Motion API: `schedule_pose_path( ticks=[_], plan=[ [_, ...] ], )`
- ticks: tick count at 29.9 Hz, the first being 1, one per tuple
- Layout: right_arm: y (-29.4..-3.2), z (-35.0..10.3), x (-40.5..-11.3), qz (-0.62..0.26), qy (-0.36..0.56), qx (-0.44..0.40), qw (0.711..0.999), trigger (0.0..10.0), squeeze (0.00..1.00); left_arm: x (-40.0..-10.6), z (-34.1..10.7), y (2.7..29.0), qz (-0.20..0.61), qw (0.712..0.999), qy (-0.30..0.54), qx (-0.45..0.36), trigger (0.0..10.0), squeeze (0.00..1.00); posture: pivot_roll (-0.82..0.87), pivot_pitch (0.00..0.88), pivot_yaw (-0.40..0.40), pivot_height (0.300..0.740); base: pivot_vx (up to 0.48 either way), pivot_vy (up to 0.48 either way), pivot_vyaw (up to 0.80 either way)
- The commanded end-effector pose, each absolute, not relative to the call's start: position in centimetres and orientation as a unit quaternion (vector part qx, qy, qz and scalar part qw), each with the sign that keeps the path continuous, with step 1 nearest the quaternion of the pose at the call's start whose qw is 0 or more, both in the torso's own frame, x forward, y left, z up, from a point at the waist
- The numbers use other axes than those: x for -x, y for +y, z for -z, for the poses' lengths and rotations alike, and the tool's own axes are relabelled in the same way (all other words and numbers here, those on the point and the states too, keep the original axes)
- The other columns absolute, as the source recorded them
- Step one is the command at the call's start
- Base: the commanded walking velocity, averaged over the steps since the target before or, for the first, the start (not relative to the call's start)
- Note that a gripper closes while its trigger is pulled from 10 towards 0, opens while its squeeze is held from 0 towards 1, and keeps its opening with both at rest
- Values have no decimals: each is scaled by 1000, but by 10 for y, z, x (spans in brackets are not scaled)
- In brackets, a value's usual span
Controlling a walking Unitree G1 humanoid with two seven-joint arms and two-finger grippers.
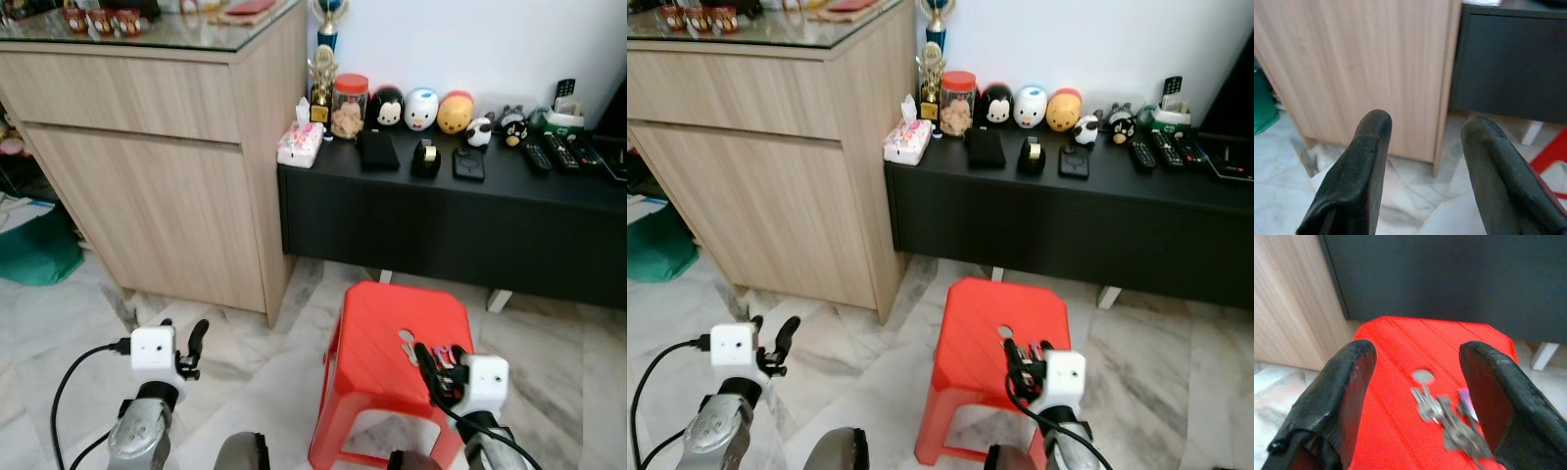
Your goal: Hang keys on a hook
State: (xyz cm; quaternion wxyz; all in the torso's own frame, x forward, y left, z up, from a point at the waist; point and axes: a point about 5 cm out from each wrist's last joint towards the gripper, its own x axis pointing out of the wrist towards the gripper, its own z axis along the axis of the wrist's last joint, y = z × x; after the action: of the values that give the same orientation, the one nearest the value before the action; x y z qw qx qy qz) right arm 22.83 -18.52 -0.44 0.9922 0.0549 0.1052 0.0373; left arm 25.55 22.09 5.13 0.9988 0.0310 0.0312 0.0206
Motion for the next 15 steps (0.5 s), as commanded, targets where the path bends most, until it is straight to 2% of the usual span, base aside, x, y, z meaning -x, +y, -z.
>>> schedule_pose_path(
  ticks=[1,12,15],
  plan=[
    [-185,6,-229,-26,112,-65,991,10000,0,-255,-48,222,-19,998,39,-36,10000,0,31,0,-28,611,266,0,0],
    [-190,8,-230,-6,121,-75,990,10000,0,-254,-45,219,-11,998,41,-36,10000,0,36,0,-33,611,265,0,0],
    [-191,10,-230,-3,128,-70,989,10000,0,-254,-44,220,-9,998,44,-35,10000,0,37,0,-35,611,0,0,0]
  ],
)
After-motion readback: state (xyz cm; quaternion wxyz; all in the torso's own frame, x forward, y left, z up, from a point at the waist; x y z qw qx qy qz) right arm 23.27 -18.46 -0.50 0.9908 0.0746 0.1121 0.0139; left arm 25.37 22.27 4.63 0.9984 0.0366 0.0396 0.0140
